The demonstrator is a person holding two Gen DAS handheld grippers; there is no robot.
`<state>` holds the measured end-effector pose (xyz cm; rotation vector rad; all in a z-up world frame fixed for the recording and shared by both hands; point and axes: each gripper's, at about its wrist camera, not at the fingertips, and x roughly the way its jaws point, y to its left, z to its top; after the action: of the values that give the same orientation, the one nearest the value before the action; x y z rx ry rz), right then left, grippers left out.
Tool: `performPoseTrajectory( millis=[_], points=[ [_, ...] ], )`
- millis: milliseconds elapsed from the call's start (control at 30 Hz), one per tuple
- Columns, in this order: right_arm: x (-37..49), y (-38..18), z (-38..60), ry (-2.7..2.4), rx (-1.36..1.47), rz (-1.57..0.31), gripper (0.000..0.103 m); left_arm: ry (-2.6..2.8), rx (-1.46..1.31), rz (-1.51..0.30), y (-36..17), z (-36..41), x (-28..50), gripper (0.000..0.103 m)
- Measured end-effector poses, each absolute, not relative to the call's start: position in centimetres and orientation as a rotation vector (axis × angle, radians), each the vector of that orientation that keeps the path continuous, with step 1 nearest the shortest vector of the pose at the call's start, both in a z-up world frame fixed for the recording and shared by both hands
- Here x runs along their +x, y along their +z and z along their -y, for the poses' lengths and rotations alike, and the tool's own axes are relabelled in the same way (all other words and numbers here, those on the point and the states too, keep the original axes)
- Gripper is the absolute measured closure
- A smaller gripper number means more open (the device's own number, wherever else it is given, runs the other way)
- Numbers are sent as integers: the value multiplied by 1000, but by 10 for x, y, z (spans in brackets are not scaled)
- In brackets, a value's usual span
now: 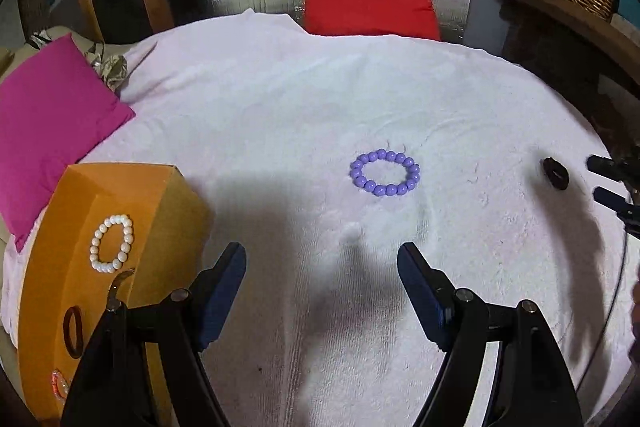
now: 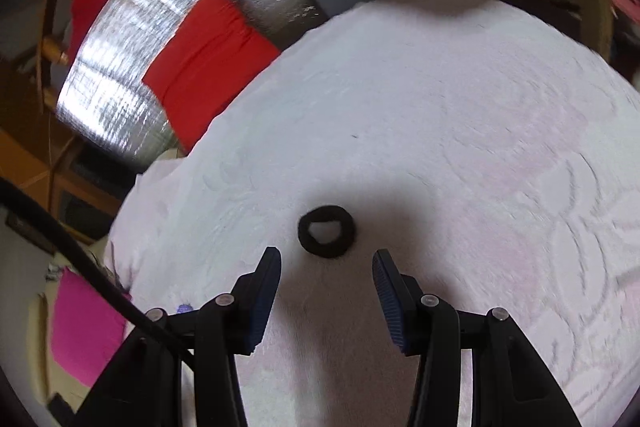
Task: Organize jewelry
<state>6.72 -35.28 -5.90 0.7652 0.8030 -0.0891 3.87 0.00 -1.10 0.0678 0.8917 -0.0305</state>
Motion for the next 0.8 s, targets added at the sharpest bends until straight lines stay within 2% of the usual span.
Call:
performPoseTrajectory(
  millis=[67, 333, 400, 500, 533, 600, 800],
  points=[
    [77, -63, 350, -98, 731, -807, 40, -49, 63, -896, -13, -2, 42, 24],
    [108, -82, 343, -173, 618, -850, 40, -88, 22, -876, -17, -3, 68, 24],
    [112, -84, 337, -191, 573, -848, 44, -99, 20, -864, -19, 1, 76, 24],
    [116, -83, 327, -219, 467, -842, 67, -119, 38, -845, -23, 11, 88, 24],
    [117, -84, 326, -221, 456, -843, 78, -114, 33, -843, -24, 13, 91, 24],
    [116, -86, 326, -237, 440, -839, 81, -128, -1, -862, -30, 17, 100, 24],
    [112, -86, 322, -240, 405, -834, 81, -169, -28, -902, -49, 31, 121, 24]
  ],
)
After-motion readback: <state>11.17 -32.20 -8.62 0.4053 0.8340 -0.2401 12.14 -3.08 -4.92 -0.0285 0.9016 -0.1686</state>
